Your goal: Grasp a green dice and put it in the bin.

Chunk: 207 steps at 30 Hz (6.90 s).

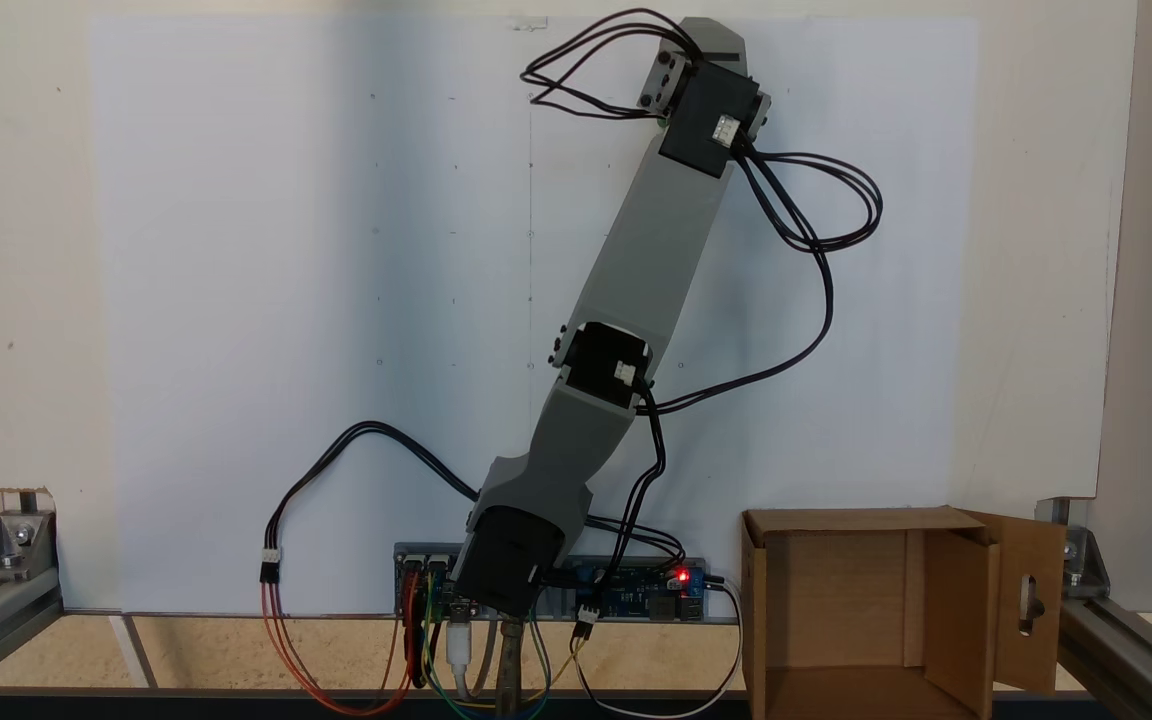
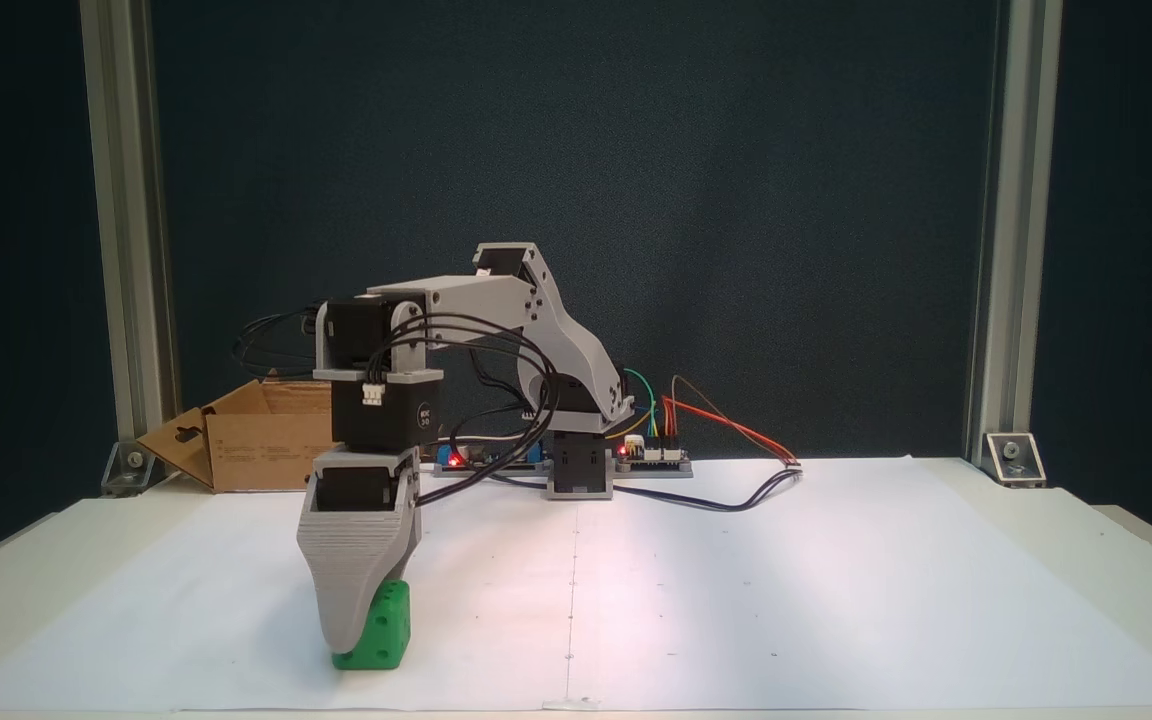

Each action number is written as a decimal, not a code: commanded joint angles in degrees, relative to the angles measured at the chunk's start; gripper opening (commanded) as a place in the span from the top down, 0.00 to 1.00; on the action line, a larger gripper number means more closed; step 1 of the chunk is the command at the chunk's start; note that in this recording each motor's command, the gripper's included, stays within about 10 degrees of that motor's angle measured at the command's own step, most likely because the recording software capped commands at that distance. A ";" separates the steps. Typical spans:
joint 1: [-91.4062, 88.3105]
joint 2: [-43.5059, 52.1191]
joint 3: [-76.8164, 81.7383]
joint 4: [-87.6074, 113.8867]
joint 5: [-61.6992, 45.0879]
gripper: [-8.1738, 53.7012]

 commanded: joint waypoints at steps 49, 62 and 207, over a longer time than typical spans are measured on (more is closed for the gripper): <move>2.46 16.77 3.52 6.06 6.77 0.68; 11.87 40.34 3.52 21.27 8.44 0.68; -17.93 94.22 139.75 -150.91 20.92 0.15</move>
